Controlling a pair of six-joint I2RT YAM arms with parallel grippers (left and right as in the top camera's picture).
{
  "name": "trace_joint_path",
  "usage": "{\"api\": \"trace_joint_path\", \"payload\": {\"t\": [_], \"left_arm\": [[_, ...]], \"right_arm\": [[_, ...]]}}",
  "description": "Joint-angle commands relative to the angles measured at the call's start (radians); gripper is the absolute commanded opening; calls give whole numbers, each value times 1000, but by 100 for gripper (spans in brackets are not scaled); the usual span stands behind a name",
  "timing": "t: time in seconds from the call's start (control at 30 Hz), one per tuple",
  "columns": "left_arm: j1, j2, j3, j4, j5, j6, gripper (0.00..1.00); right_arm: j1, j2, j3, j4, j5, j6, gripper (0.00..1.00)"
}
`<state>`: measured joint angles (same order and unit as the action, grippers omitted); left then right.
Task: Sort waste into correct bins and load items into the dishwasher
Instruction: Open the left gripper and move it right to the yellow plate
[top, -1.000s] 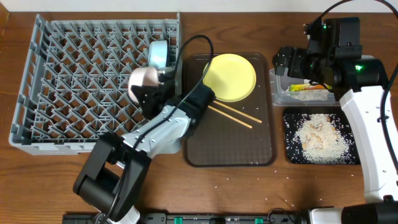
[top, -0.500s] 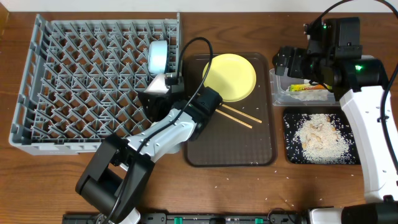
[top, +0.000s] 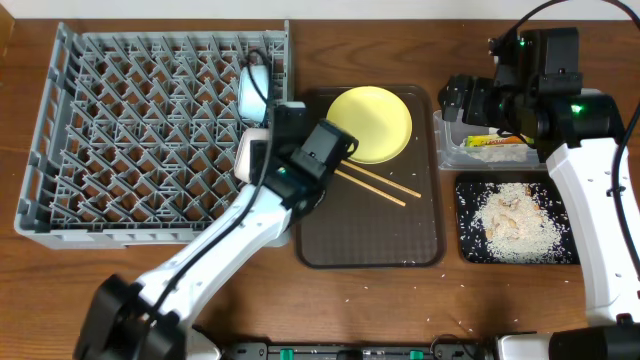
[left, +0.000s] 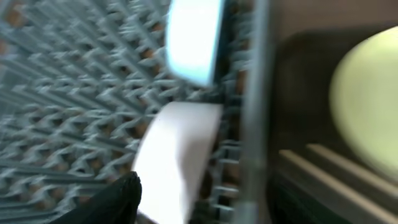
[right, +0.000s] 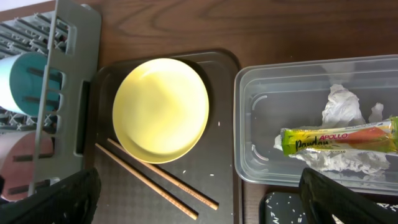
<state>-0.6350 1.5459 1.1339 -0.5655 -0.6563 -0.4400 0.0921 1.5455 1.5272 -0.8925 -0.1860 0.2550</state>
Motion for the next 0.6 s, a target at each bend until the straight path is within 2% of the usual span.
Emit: {"api": "trace_joint_path", "payload": {"t": [0.0, 0.1, 0.2, 0.47, 0.57], "left_arm": [[1, -104, 32, 68, 225, 22, 66], [2, -130, 63, 111, 311, 42, 64], [16, -85, 174, 66, 335, 78, 64], [76, 229, 656, -259, 527, 79, 64], [95, 335, 768, -343, 584, 68, 64]], "right_arm": [[6, 3, 10, 2, 2, -5, 99], [6, 3, 10, 2, 2, -5, 99], [6, 3, 10, 2, 2, -5, 99], [6, 3, 10, 2, 2, -5, 99], [6, 3, 10, 2, 2, -5, 99]]}}
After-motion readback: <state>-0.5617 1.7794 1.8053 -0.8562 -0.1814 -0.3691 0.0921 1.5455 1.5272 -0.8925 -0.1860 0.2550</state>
